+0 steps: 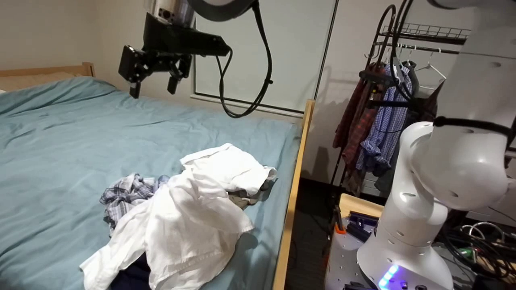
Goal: Move one white object from the right heap to the left, then get the blue-white object and fold it on top of the left heap
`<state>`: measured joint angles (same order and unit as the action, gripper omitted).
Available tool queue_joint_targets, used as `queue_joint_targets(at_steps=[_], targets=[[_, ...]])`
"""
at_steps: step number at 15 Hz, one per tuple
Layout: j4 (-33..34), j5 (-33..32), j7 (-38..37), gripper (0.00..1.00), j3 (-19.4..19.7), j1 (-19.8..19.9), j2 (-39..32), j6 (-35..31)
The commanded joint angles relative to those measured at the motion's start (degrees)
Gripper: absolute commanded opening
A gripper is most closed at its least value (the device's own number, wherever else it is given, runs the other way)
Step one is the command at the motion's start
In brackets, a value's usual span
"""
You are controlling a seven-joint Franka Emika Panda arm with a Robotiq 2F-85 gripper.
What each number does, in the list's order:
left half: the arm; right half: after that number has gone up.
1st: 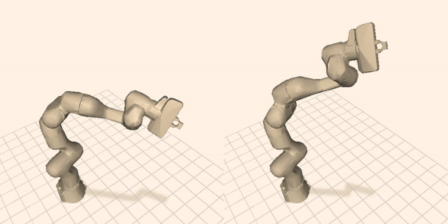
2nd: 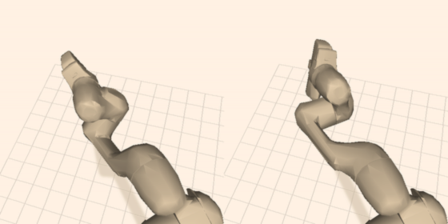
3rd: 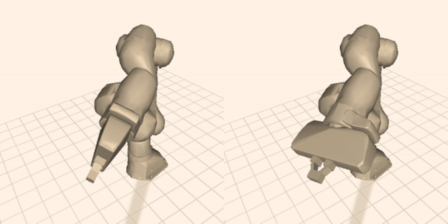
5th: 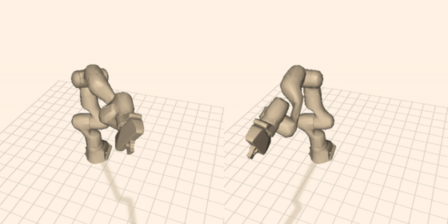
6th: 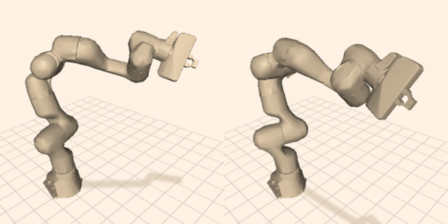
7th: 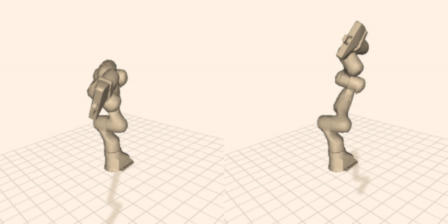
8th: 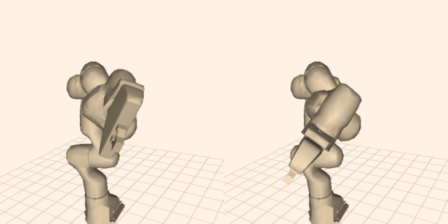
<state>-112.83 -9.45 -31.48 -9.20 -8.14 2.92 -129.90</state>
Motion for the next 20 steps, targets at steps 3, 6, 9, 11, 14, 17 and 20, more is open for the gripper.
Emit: queue_joint_targets(at_steps=[3, 6, 9, 11, 14, 17, 20], targets=[[6.05, 0.39, -3.42, 1.0, 0.08, -1.12, -11.42, 1.12], [9.81, -3.05, -4.87, 1.0, 1.25, -3.39, -18.37, 2.37], [12.97, -5.08, -4.16, 1.0, 3.21, -5.79, -25.25, 0.82], [14.15, -4.56, -1.18, 1.0, 4.09, -6.26, -29.41, -2.6], [12.68, -3.24, -2.23, 1.0, 5.65, -7.61, -29.63, -4.4], [14.32, -2.95, -1.99, 1.0, 6.52, -7.86, -33.09, -6.55], [16.79, -3.31, -1.97, 1.0, 6.97, -8.23, -34.65, -5.4]])
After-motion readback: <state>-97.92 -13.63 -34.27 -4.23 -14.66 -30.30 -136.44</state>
